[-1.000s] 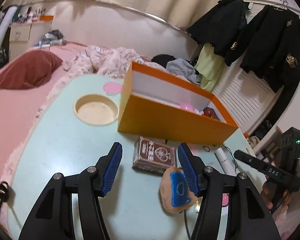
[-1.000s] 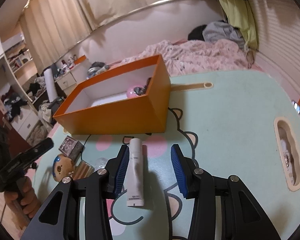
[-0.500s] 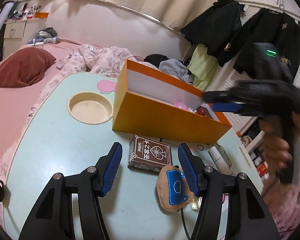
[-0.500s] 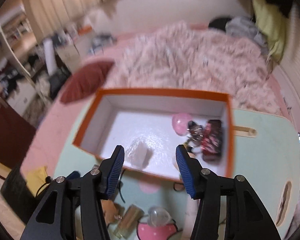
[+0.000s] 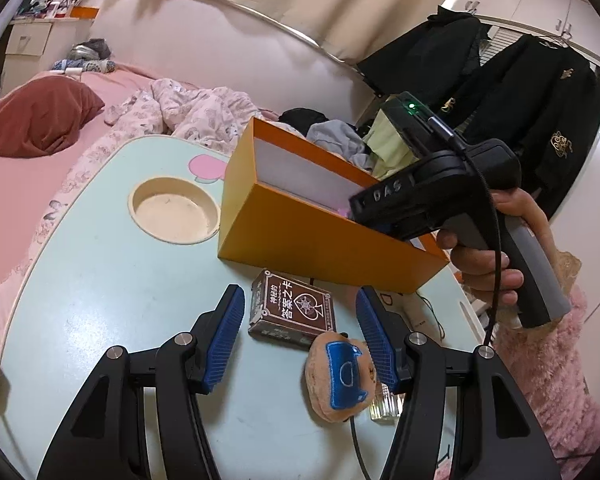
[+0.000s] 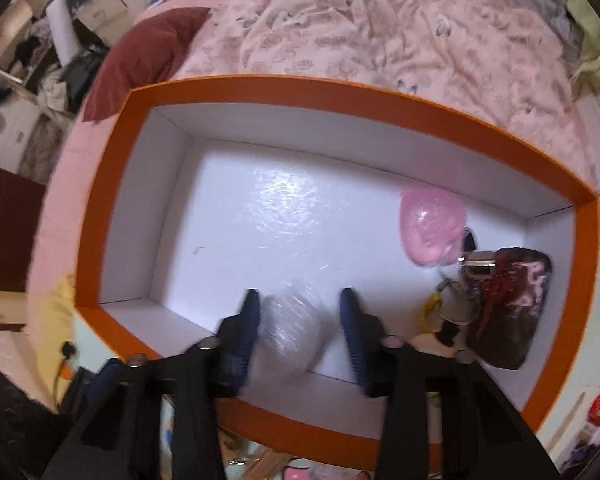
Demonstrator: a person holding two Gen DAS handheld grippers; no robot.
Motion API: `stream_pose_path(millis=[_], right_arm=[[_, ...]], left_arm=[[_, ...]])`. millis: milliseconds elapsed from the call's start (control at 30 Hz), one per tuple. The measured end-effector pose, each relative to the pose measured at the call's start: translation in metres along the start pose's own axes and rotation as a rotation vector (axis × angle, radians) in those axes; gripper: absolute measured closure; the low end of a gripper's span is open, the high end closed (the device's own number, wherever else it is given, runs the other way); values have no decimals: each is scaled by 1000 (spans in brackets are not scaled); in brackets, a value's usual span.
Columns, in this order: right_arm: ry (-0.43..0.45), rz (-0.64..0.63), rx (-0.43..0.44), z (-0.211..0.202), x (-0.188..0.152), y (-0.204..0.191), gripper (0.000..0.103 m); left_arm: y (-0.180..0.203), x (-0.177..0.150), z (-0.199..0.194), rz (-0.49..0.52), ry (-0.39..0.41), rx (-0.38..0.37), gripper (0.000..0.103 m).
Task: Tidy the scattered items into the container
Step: 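Grasp the clear plastic bag in the box with the right gripper and lift out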
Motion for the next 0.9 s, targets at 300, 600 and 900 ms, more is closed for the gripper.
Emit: stream_pose_path(millis=[300,600,900], right_arm=[[68,51,45,-10,-3,8,83],[310,45,80,-92,-23,12,83],[347,-13,144,-100,-88,-10,83]], left_arm=[[-1,0,1,-16,-15,-13,44],[-3,0,1,-16,-16,-11,44],[-4,0,2,-20,-24,-10,44]])
Point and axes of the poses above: each gripper's, at about its wrist camera, not at the fingertips, and z roughly the way its jaws point, y to its right, x to its top, the point moved 7 cm from there along z, roughly the way its jaws point, and after that the axes turned 8 degrees about -z, right-handed, at the moved point
